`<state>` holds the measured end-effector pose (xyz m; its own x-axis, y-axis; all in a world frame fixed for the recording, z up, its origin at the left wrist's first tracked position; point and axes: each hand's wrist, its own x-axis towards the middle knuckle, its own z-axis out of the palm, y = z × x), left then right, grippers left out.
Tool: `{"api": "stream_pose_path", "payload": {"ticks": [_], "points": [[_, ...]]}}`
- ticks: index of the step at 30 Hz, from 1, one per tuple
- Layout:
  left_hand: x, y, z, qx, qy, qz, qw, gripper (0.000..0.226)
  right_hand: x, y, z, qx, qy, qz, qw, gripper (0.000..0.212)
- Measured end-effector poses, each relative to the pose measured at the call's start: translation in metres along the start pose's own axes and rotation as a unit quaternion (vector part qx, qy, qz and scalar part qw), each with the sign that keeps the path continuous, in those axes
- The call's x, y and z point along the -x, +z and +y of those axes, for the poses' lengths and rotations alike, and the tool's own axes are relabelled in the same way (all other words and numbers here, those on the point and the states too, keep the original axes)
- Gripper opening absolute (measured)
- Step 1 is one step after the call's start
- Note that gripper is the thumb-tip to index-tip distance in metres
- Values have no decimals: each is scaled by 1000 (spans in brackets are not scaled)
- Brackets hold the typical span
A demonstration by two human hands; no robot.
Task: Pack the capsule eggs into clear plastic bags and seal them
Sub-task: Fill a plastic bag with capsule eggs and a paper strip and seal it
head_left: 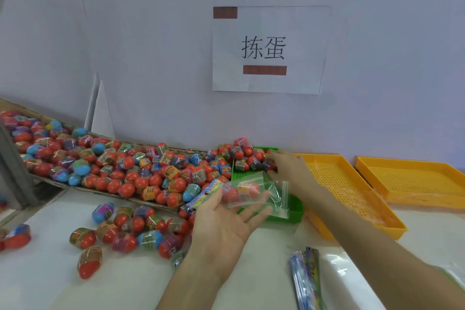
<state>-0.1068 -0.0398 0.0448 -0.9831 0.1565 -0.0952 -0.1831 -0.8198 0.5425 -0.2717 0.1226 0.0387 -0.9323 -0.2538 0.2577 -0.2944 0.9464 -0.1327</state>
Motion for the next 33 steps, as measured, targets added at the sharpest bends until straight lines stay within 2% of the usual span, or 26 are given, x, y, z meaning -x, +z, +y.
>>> {"api": "stream_pose_path", "payload": {"ticks": [3,6,8,10,13,16,18,20,22,24,28,31,33], "points": [[-1,-2,1,13,-3,4,1000,38,-13,12,0,-35,28,19,999,36],[-1,-2,-1,10,-2,-3,1000,33,-6,7,-1,-94,54,54,993,31],[-2,-2,-3,2,-3,-5,1000,31,9,-6,-1,-237,95,111,960,25],[-1,0,-5,-5,-4,-12,1000,27,33,-24,0,-366,118,169,908,24],[3,4,-9,-18,-6,-24,1000,20,83,-50,-1,-471,68,202,856,32],[4,3,-13,-40,-7,-30,999,16,127,-73,-1,-533,3,216,818,27],[3,2,-13,-53,-10,-28,998,22,142,-83,-2,-519,-32,194,832,20],[2,1,-12,-56,-14,-35,998,22,147,-84,-2,-467,-58,159,868,16],[0,-1,-10,-45,-18,-57,997,21,148,-81,-4,-423,-64,134,894,22],[-1,-4,-9,-33,-20,-69,997,29,148,-77,-5,-387,-66,121,912,28],[-2,-4,-9,-50,-11,-73,996,35,149,-73,-10,-359,-85,116,922,28],[-1,-3,-9,-57,-8,-77,995,27,149,-70,-19,-357,-106,118,921,23],[0,-3,-10,-62,-16,-78,995,34,149,-64,-26,-338,-115,127,925,17]]}}
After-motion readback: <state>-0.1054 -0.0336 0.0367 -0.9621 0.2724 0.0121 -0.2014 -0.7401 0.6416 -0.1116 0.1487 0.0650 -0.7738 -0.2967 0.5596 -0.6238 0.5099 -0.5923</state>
